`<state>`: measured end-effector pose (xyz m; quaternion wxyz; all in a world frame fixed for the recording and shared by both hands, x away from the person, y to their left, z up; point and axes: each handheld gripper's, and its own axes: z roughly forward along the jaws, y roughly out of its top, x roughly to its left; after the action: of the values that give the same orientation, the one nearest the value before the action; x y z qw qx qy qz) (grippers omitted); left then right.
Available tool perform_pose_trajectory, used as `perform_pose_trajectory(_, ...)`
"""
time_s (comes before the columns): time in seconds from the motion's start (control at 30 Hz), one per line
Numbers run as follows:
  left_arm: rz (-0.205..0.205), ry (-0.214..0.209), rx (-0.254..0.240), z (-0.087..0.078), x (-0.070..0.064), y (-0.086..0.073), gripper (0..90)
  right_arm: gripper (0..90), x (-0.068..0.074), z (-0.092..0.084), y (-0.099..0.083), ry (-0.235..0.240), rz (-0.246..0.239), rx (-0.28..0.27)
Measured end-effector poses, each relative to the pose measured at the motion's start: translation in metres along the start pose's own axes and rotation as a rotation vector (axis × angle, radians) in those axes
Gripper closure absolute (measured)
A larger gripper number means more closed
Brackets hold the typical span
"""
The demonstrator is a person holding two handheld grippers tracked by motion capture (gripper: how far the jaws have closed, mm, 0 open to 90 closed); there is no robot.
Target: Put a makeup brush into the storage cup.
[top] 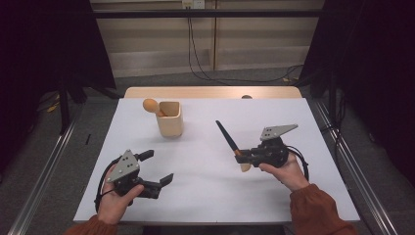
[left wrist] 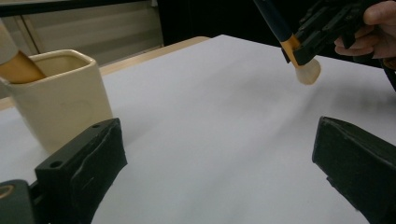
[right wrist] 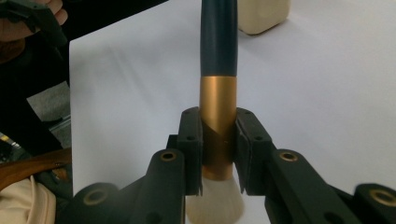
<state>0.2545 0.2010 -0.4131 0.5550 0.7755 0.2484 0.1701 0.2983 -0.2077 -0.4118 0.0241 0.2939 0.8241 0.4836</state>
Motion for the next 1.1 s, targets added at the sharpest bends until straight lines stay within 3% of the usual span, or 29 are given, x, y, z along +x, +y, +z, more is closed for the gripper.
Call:
perform_pose_trajectory(0.33, 0.036, -0.076, 0.022, 0.016, -0.009, 0.013, 2.4, 74.3, 0.011, 0.009, 0.011, 0.053, -0.062, 0.065)
perform_pose_trajectory(0.57, 0.061, -0.101, 0.030, 0.029, -0.009, 0.025, 2.4, 74.3, 0.015, 0.013, 0.014, 0.078, -0.093, 0.125)
perform_pose_trajectory(0.9, 0.096, -0.180, 0.111, 0.047, -0.011, 0.034, 3.0, 74.3, 0.023, 0.021, 0.015, 0.135, -0.138, 0.191)
perform_pose_trajectory(1.1, 0.123, -0.193, 0.148, 0.051, -0.014, 0.039, 3.0, 74.3, 0.026, 0.023, 0.019, 0.157, -0.170, 0.238)
